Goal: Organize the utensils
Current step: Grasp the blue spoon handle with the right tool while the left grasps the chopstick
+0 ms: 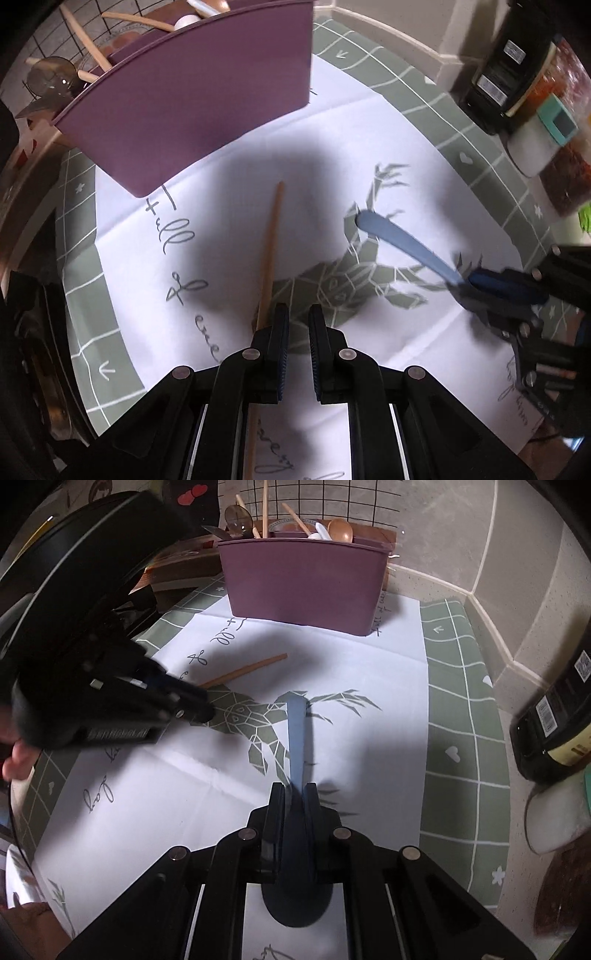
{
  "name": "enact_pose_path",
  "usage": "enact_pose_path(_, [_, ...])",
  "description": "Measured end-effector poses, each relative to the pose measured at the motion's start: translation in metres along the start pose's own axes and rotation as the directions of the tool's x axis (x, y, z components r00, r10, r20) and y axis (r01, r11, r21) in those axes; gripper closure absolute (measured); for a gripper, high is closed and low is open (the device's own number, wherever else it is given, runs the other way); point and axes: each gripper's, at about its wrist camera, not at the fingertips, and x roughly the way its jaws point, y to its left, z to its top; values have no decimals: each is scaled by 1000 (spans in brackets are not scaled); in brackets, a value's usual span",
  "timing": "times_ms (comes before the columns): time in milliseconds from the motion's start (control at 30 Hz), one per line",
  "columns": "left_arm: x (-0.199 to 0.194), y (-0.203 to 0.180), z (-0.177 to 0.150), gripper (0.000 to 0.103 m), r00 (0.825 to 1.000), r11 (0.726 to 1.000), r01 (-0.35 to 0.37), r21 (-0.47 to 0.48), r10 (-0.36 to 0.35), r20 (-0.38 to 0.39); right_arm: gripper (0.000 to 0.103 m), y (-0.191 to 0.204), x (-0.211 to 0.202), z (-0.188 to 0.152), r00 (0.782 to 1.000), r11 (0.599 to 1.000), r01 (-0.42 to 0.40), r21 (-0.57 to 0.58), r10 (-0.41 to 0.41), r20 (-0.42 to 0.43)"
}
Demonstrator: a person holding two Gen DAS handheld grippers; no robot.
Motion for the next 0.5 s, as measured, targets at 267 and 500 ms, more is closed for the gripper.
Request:
enact_pose_path(267, [-4, 13, -11, 93, 994, 987, -2, -161, 19, 106, 92, -6, -5, 1, 999, 999, 35, 2, -35, 6])
enact_pose_path(500, [-23, 57, -48, 94, 977, 909, 16, -417, 75, 199, 92, -15, -2, 5, 1000, 999, 31, 19, -31, 0])
